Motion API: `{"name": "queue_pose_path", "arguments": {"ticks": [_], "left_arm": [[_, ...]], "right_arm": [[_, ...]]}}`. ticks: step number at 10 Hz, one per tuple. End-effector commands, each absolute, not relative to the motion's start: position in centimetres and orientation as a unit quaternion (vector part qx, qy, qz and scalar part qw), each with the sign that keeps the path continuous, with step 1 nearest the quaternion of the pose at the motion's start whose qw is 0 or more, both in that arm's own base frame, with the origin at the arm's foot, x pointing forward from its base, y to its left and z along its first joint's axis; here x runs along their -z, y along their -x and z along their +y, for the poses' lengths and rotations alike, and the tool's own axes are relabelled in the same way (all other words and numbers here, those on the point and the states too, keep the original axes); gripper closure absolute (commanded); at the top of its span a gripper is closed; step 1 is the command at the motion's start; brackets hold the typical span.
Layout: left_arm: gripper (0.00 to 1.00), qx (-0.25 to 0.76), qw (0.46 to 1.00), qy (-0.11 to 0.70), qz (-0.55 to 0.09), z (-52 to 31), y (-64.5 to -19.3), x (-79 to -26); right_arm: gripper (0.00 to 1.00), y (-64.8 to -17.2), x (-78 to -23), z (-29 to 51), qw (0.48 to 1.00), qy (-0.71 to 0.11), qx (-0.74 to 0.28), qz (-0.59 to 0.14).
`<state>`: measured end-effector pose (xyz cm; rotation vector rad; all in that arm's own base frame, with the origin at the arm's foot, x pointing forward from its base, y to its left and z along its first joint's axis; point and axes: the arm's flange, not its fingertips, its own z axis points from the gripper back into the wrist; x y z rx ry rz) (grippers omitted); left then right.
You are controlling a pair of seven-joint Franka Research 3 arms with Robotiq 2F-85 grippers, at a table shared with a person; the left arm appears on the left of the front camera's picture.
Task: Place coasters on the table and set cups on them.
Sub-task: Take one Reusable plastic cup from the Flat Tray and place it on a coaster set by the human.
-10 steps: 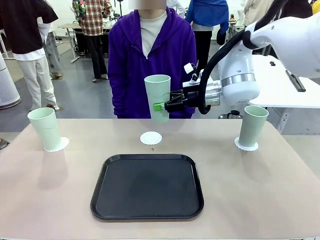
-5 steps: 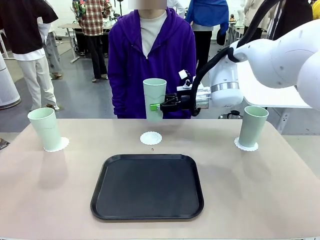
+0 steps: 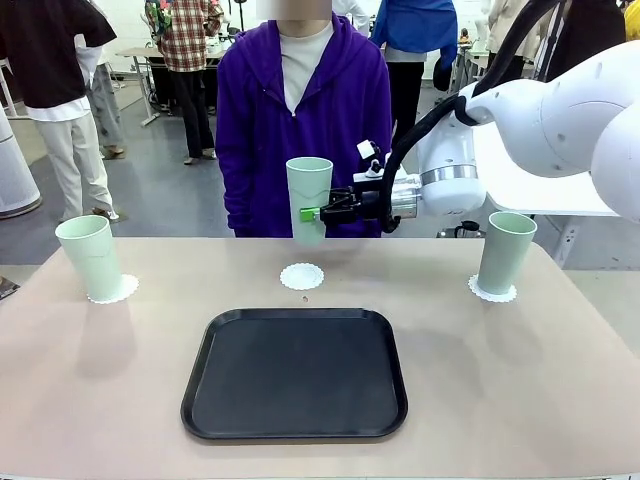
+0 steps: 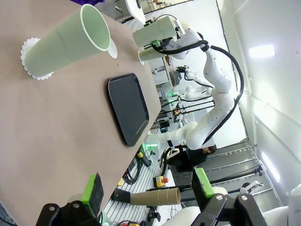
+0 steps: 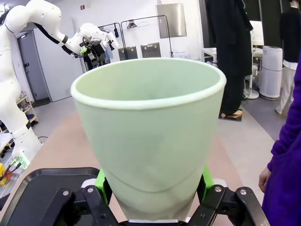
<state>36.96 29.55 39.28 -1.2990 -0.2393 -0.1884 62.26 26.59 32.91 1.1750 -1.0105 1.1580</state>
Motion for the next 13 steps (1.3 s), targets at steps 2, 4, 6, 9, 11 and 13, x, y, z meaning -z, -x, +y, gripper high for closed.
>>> {"name": "queue_pose_path", "arguments": {"ticks": [2, 4, 6, 9, 11, 13], "left_arm": [[0.00, 0.085, 0.789, 0.598, -0.110, 29.5, -36.9, -39.5], [0.00, 0.085, 0.789, 0.598, -0.110, 29.5, -36.9, -39.5], [0.00, 0.085, 0.789, 0.598, -0.110, 29.5, -36.9, -39.5], [0.00, 0.085, 0.789, 0.598, -0.110, 29.5, -36.9, -39.5], [0.00, 0.085, 0.789, 0.598, -0.110, 29.5, -36.9, -39.5], [0.00, 0.085, 0.789, 0.598, -0.110, 29.5, -36.9, -39.5]], "right_arm": [[0.16, -63.2, -31.9, 26.8, 0.511, -0.526, -0.533, -0.421], [0.16, -64.6, -30.0, 27.4, 0.501, -0.531, -0.541, -0.418], [0.16, -65.3, -28.7, 27.7, 0.490, -0.523, -0.557, -0.420], [0.16, -66.0, -27.3, 28.0, 0.490, -0.508, -0.571, -0.420], [0.16, -66.0, -26.5, 28.4, 0.491, -0.517, -0.571, -0.406], [0.16, -65.9, -25.9, 28.8, 0.481, -0.525, -0.584, -0.389]]}}
